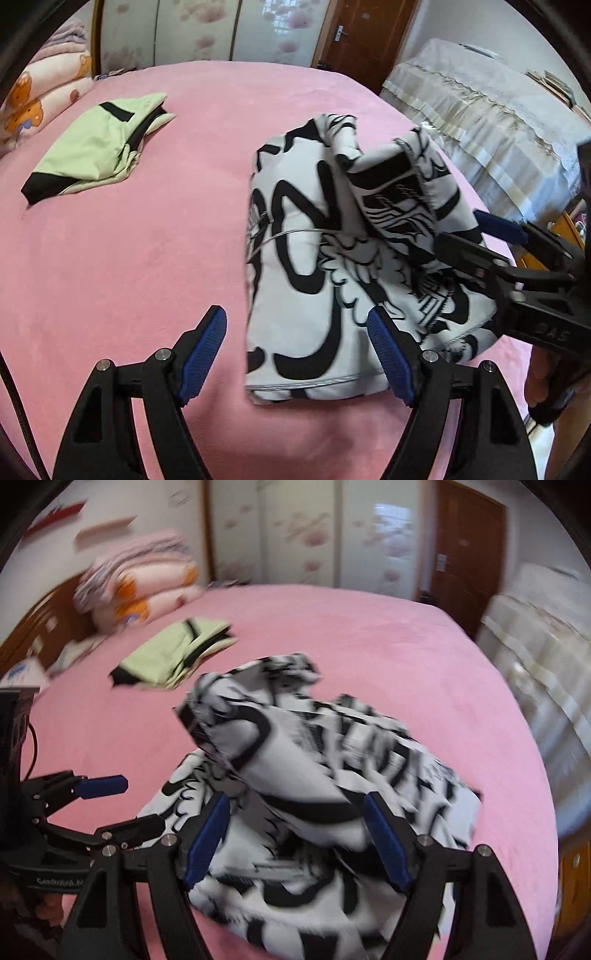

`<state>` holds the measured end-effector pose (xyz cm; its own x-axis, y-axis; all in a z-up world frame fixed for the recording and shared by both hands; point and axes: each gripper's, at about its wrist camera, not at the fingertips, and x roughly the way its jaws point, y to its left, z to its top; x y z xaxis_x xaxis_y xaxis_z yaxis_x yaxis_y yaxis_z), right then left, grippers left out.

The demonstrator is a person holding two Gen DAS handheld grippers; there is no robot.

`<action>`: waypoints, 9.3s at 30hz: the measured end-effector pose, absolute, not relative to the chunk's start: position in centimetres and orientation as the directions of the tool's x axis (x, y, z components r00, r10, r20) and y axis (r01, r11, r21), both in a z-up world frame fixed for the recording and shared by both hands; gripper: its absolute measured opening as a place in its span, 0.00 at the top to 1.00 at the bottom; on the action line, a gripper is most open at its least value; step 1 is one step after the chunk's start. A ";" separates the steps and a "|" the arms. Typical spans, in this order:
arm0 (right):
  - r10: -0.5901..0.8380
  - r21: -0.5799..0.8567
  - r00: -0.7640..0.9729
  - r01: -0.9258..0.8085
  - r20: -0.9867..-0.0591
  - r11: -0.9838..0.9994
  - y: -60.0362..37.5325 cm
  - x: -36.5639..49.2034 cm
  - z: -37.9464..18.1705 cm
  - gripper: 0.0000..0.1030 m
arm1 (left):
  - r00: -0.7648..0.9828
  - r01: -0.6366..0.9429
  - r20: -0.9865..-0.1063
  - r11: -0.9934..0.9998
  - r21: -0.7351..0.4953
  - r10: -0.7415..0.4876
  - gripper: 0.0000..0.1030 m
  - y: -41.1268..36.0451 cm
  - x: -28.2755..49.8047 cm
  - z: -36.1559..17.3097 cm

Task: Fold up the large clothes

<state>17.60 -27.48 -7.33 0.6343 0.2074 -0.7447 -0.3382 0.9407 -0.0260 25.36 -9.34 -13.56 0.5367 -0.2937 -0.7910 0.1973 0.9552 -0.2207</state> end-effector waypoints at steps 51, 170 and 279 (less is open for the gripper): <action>0.210 0.318 0.572 0.094 -0.793 0.943 -42.9 14.8 -10.1 0.90 | 0.480 0.278 -0.787 0.918 -0.283 -0.388 0.43 -13.1 28.7 -15.1; 0.372 0.439 0.314 0.175 -0.873 0.882 -49.9 21.9 -13.7 0.21 | 0.093 0.142 -0.840 0.842 -0.520 -0.535 0.19 -12.9 33.3 -16.9; 0.525 0.465 0.342 -0.245 -0.779 0.851 8.7 55.7 -13.3 0.41 | 0.471 0.109 -0.854 0.976 -0.191 -0.220 0.24 35.0 63.7 -13.9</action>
<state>55.68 8.73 -13.27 0.3419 0.5250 -0.7794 -0.2453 0.8505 0.4652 63.70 34.97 -13.88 0.4713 -0.2197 -0.8542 0.1092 0.9756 -0.1907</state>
